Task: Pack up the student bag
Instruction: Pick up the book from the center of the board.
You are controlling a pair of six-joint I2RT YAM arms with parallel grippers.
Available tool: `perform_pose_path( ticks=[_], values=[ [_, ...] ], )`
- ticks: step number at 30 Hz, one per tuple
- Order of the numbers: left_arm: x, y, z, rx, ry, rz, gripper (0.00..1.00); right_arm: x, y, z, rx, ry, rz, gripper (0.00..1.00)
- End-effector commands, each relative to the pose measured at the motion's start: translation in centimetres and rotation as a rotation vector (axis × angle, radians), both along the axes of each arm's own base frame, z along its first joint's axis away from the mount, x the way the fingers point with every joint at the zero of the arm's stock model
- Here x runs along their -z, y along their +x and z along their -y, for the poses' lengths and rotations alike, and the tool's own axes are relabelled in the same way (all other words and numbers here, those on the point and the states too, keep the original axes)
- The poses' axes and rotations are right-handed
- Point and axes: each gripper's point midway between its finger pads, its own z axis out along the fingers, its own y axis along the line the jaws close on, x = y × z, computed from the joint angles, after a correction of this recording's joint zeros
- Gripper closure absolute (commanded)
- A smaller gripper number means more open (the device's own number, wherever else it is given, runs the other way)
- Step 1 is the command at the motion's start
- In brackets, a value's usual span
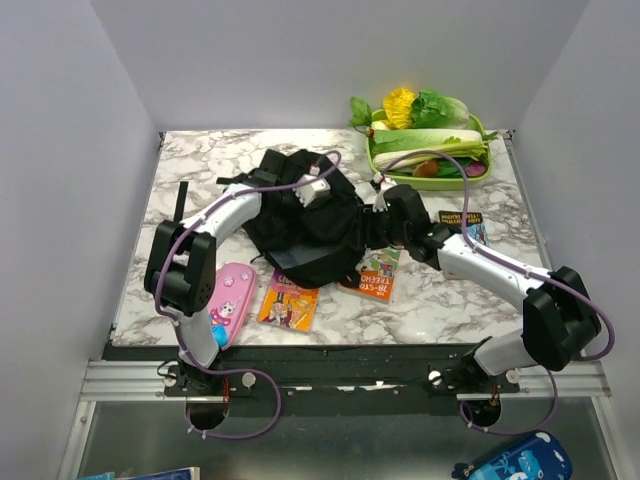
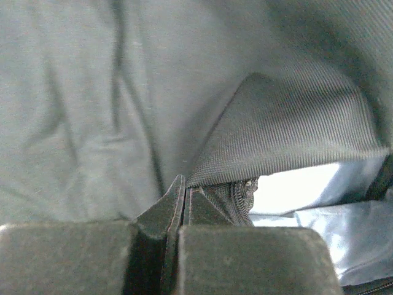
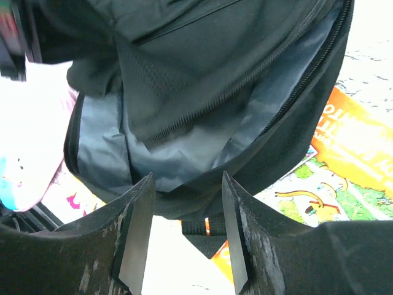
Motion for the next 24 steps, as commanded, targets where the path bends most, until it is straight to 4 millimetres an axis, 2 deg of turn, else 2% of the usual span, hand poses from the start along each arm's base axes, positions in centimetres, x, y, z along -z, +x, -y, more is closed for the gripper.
perform_pose_path(
  ticks=[1, 4, 5, 6, 8, 10, 11, 13, 14, 15, 17, 18, 20, 21, 22, 23, 24],
  values=[
    [-3.7, 4.9, -1.8, -0.226, -0.156, -0.013, 1.00, 0.3, -0.8, -0.1, -0.027, -0.014, 0.018, 0.46],
    [-5.9, 5.8, -2.2, -0.294, -0.268, -0.073, 1.00, 2.1, -1.2, 0.3, -0.021, -0.040, -0.007, 0.48],
    [-6.5, 6.5, -3.3, -0.332, -0.302, -0.076, 1.00, 2.6, -1.2, 0.4, -0.018, -0.047, -0.013, 0.48],
    [-7.4, 6.8, -3.3, -0.342, -0.344, -0.089, 1.00, 2.9, -1.1, 0.4, -0.016, -0.050, -0.014, 0.48],
    [-8.4, 6.6, -3.1, -0.343, -0.424, -0.149, 1.00, 4.2, -0.8, 0.6, -0.006, -0.080, -0.032, 0.49],
    [-9.2, 6.7, -3.4, -0.345, -0.460, -0.163, 1.00, 4.7, -0.2, 0.6, 0.007, -0.099, -0.033, 0.50],
    [-9.6, 6.3, -3.0, -0.334, -0.491, -0.185, 1.00, 4.4, 0.5, 0.4, 0.022, -0.102, -0.023, 0.51],
    [-9.8, 6.0, -2.9, -0.332, -0.516, -0.207, 1.00, 5.3, 1.7, 0.5, 0.053, -0.139, -0.023, 0.53],
    [-10.1, 5.9, -2.8, -0.325, -0.537, -0.215, 1.00, 4.2, 3.0, -0.2, 0.054, -0.132, 0.011, 0.53],
    [-10.1, 5.7, -2.8, -0.333, -0.551, -0.233, 1.00, 5.2, 3.6, -0.2, 0.063, -0.162, -0.001, 0.55],
    [-10.6, 6.1, -3.4, -0.351, -0.579, -0.223, 1.00, 4.9, 5.3, -0.5, 0.078, -0.188, 0.030, 0.58],
    [-11.1, 6.0, -3.4, -0.365, -0.607, -0.243, 1.00, 3.4, 7.0, -0.8, 0.102, -0.188, 0.072, 0.59],
    [-11.5, 7.0, -4.6, -0.397, -0.650, -0.221, 1.00, 3.7, 8.6, -0.7, 0.121, -0.216, 0.088, 0.62],
    [-11.8, 7.4, -5.0, -0.426, -0.679, -0.230, 1.00, 2.6, 10.2, -0.4, 0.154, -0.213, 0.116, 0.63],
    [-11.8, 7.4, -5.5, -0.482, -0.711, -0.264, 1.00, 3.2, 10.8, 0.0, 0.170, -0.224, 0.111, 0.65],
    [-11.9, 8.1, -6.7, -0.516, -0.737, -0.249, 1.00, 3.0, 11.2, 0.3, 0.185, -0.216, 0.109, 0.67],
    [-12.5, 9.0, -7.2, -0.514, -0.763, -0.198, 1.00, 2.9, 11.6, 0.7, 0.199, -0.208, 0.106, 0.69]
  ],
)
